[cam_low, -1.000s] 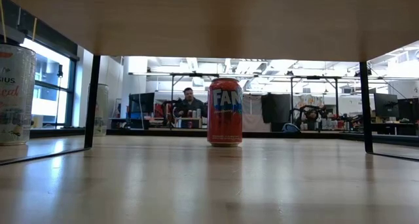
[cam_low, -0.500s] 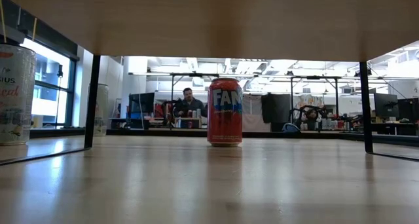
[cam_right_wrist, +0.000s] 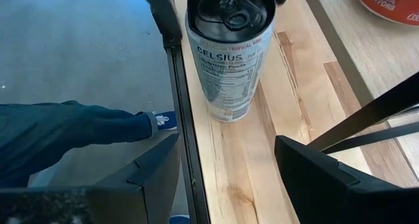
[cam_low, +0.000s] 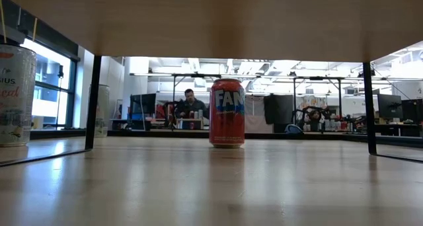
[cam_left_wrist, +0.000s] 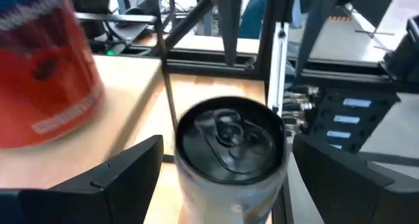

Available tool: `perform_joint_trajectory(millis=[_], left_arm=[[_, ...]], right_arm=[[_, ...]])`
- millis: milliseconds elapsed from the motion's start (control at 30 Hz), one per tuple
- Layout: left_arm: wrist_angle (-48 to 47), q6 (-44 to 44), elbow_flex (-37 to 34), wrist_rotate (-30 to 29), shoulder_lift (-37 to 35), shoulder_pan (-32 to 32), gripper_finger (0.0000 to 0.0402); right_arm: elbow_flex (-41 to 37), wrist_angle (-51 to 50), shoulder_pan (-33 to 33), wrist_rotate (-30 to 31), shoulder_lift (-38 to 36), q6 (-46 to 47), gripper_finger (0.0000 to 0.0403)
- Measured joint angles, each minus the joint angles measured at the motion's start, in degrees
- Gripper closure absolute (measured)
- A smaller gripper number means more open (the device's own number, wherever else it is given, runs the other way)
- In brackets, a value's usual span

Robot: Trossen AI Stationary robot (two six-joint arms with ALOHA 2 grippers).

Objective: Place canned beverage on shelf
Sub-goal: Put the bottom white yellow soda can on the shelf aligned with the white yellow soda can

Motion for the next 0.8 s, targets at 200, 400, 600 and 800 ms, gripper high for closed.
perform_joint_trajectory(millis=[200,400,600,800], left_arm=[[0.6,0.1,0.0,0.8,0.4,0.4,0.0069],[1.1,0.7,0.0,1.0,0.4,0.5,0.0069],[1.1,0.7,0.0,1.1,0.4,0.5,0.0069],[0.9,0.3,0.0,1.1,0.4,0.5,0.0082]], right_arm=[[0.0,0.0,0.0,0.0,0.0,0.0,0.0171],[0.0,0.0,0.0,0.0,0.0,0.0,0.0171],[0.0,0.0,0.0,0.0,0.0,0.0,0.0171],[0.0,0.0,0.0,0.0,0.0,0.0,0.0171]])
